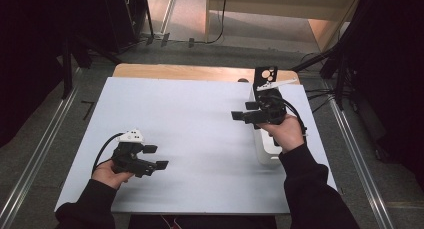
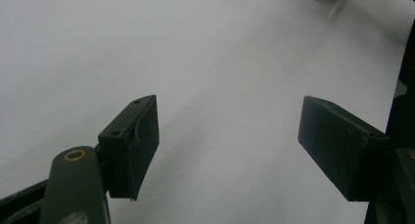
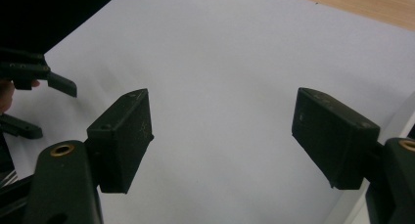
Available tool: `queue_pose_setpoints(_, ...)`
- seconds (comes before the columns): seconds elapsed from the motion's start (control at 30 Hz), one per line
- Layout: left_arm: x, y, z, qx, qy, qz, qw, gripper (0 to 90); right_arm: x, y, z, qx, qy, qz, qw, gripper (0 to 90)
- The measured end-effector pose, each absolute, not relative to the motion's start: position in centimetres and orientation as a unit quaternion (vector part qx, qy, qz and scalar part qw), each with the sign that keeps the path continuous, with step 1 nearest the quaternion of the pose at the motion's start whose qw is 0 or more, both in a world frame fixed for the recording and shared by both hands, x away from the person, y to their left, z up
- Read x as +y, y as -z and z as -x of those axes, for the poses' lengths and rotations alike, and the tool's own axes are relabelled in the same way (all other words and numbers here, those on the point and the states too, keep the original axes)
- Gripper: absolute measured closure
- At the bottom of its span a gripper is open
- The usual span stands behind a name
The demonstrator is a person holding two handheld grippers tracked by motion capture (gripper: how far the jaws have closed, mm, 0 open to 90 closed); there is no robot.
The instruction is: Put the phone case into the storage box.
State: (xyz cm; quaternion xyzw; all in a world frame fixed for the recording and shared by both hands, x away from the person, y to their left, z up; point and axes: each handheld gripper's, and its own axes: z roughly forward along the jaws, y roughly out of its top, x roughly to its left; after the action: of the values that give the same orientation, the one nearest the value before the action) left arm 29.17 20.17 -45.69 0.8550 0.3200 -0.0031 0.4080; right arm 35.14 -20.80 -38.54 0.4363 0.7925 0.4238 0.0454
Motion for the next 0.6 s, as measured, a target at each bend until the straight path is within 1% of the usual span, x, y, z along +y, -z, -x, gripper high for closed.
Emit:
queue_pose_setpoints(0.13, 20.2, 45.7, -29.2, 0.319, 0.004, -0.855, 0.408, 23.1, -20.6, 39.0, -34.5, 0.802, -0.420, -0.422, 0.051, 21.2)
queue_pose_setpoints(0.47, 20.3, 45.6, -29.2, 0.317, 0.002, -0.857, 0.406, 23.1, -19.9, 39.7, -32.9, 0.809, -0.428, -0.401, 0.040, 21.2)
queue_pose_setpoints(0.6, 20.3, 45.6, -29.1, 0.317, 0.001, -0.857, 0.407, 23.1, -19.6, 40.0, -32.3, 0.812, -0.431, -0.391, 0.044, 21.2)
